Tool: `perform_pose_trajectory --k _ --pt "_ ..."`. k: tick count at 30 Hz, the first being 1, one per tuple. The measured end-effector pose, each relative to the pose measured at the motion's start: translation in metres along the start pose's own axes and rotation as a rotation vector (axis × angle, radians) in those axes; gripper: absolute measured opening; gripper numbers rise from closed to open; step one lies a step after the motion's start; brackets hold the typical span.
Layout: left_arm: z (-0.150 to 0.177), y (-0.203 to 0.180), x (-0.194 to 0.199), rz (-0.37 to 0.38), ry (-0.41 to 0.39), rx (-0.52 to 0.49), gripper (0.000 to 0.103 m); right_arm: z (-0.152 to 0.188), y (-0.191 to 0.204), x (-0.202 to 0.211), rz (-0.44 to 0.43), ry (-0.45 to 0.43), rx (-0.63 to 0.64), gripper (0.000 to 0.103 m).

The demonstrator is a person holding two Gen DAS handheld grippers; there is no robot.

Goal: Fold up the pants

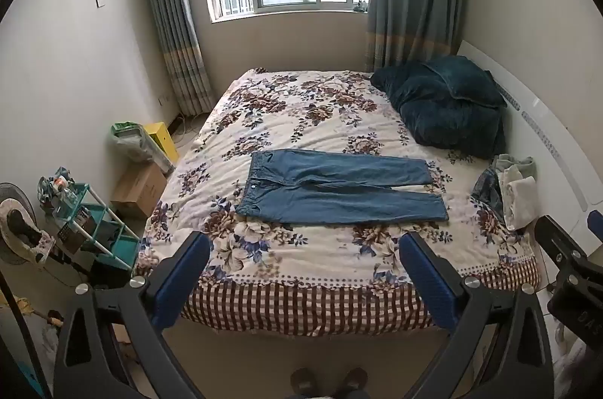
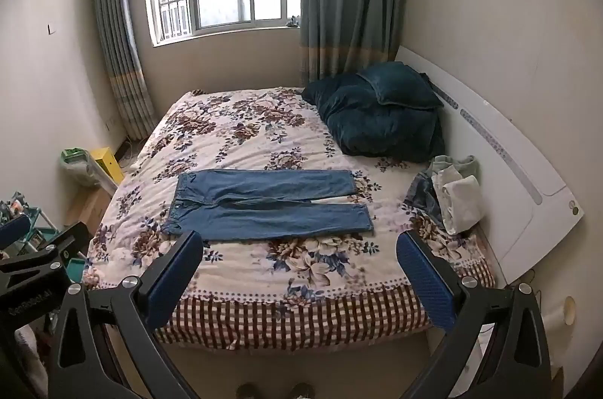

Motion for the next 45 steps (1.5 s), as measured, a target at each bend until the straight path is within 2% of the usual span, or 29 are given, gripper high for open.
perform_pose_trajectory --k 23,45 --pt "-0.008 -0.013 -0.001 0.001 -0.021 -0.019 0.103 0.003 0.007 -0.012 0.004 0.015 -0.001 0.103" --pt "-0.011 -0.021 0.0 0.007 -0.024 -0.026 0.103 -0.003 0.0 -0.007 -0.011 0.009 -0.009 0.103"
Point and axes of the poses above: each gripper's, at about its wrist camera, not at the fingertips, and x roughly against the way its jaws point, y to its left, z to its underside, the point moved 2 cm from there along -x, roughly the way its jaws point, and after that the axes turned 4 degrees about x, right-handed, at the moved point
